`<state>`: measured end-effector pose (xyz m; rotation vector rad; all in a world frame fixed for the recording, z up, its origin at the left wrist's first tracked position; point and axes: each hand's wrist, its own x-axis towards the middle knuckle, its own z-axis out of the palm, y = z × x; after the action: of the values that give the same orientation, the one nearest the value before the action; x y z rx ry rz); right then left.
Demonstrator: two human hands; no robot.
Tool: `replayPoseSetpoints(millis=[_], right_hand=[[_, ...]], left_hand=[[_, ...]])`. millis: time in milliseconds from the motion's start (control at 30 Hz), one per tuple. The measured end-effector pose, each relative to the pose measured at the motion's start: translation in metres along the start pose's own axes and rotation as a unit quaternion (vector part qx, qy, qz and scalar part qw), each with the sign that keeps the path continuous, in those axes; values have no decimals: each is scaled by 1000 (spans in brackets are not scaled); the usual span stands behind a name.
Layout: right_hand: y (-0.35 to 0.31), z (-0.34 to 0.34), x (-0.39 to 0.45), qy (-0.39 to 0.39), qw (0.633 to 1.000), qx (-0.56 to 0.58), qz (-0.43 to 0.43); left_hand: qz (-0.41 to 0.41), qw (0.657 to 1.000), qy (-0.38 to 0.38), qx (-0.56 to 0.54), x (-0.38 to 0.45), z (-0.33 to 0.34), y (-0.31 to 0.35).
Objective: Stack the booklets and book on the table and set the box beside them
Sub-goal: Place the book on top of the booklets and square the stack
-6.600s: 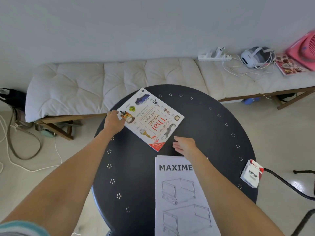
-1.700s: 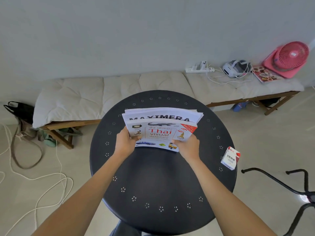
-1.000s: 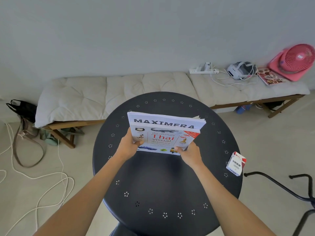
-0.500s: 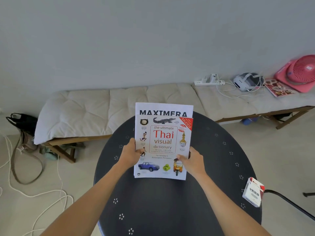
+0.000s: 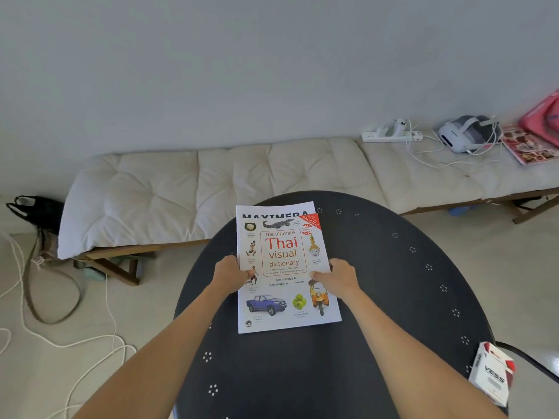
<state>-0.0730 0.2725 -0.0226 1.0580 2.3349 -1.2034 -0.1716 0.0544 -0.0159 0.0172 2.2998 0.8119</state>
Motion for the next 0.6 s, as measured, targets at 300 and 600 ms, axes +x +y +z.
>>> replayPoseSetpoints(millis=[300, 600], right_hand=[[-17, 5, 28, 28, 1000, 2, 15], [-16, 20, 25, 129, 989, -75, -1]], left_hand=[[-16, 1000, 20, -7, 32, -13, 6], [-44, 995, 88, 33, 29, -1, 15]])
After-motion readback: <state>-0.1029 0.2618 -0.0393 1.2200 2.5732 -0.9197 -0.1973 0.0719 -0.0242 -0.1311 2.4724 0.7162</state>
